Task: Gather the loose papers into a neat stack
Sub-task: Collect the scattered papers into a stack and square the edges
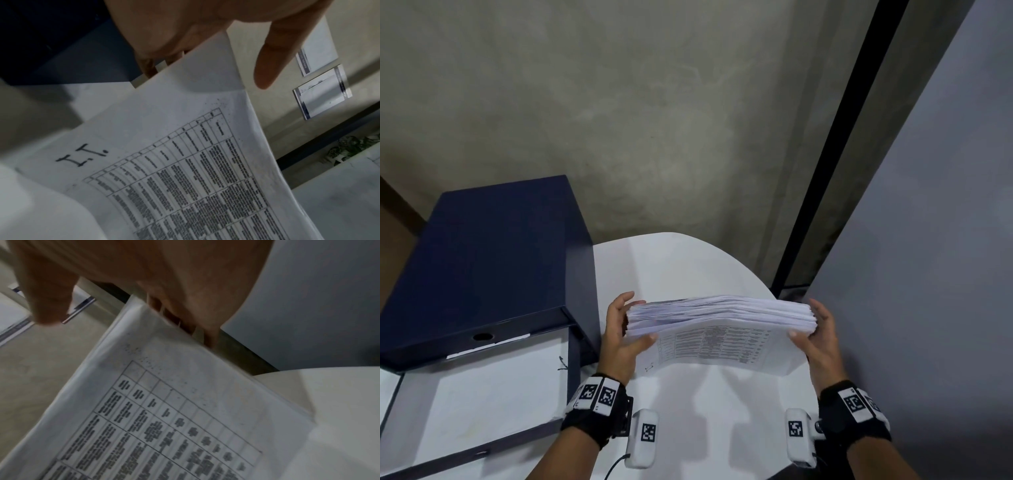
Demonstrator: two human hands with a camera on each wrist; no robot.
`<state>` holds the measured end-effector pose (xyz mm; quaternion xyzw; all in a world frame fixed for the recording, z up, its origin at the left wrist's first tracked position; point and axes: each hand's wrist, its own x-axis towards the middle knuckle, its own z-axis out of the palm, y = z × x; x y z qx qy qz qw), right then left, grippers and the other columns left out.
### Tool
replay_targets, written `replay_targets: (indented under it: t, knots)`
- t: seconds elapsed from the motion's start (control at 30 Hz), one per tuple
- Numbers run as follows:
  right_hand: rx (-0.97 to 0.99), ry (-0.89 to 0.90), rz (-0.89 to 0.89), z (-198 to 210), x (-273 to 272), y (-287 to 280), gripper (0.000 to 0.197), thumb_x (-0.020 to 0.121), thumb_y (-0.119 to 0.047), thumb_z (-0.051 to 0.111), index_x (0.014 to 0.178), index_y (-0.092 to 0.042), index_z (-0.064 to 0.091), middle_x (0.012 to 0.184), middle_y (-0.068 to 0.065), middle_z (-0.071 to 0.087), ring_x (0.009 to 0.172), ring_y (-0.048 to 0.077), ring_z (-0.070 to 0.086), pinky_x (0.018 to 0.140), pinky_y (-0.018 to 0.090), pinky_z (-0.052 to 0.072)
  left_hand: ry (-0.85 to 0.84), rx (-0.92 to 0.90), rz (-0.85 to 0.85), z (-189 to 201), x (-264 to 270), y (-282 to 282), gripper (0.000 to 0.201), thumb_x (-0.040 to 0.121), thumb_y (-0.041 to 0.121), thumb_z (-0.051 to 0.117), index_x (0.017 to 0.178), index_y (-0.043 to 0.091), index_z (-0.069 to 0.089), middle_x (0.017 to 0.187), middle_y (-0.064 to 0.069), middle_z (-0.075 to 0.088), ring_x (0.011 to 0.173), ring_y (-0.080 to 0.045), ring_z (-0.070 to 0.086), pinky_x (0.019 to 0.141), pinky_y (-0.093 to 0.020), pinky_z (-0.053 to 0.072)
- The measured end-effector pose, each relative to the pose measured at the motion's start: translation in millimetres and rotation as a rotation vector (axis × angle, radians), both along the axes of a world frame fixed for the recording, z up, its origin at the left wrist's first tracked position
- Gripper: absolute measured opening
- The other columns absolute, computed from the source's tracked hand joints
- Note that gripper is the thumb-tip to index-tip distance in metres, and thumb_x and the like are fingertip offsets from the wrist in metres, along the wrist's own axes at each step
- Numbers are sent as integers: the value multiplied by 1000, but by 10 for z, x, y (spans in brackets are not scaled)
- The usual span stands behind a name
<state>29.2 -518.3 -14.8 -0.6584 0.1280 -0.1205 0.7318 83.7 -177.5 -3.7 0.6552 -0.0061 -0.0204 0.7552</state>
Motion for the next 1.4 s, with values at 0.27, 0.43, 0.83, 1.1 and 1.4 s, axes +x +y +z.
replay_targets:
  t: [0.27, 0.43, 0.83, 1.1, 1.4]
  knots:
    - [-272, 234, -13, -264, 40, 22, 45, 91, 4, 58, 120, -29, 53, 117, -6, 64, 110, 2, 61, 105, 39, 43, 220, 261, 117, -277, 119, -92, 31, 86, 0, 62, 107, 23, 61, 103, -4, 69, 103, -31, 65, 88, -47, 54]
    - [-287, 246, -29, -149, 159, 134, 43, 97, -6, 51, 137, -21, 46, 124, 2, 62, 116, 16, 58, 96, 33, 45, 156, 273, 114, -181, 226, -152, 20, 93, 11, 58, 107, 25, 57, 105, -2, 70, 100, -24, 66, 83, -36, 54]
    - [-203, 231, -35, -84, 176, 227, 45, 93, 4, 54, 120, -32, 48, 108, -13, 64, 102, 3, 60, 90, 26, 43, 177, 345, 137, -230, 190, -58, 34, 84, -2, 62, 85, 32, 57, 83, -2, 64, 77, -23, 58, 67, -32, 48]
    - [-240, 191, -50, -52, 148, 113, 49, 88, 9, 56, 104, -38, 55, 103, -9, 64, 85, -12, 61, 81, 23, 44, 138, 280, 147, -172, 151, -45, 39, 81, -9, 62, 86, 29, 55, 87, 1, 63, 82, -22, 59, 73, -40, 50]
    - [-277, 242, -41, -83, 169, 100, 62, 79, 21, 49, 102, -36, 53, 104, -11, 62, 97, 1, 58, 81, 20, 42, 261, 275, 121, -190, 171, -35, 53, 74, -19, 49, 96, 29, 54, 90, -2, 62, 81, -19, 56, 68, -34, 45]
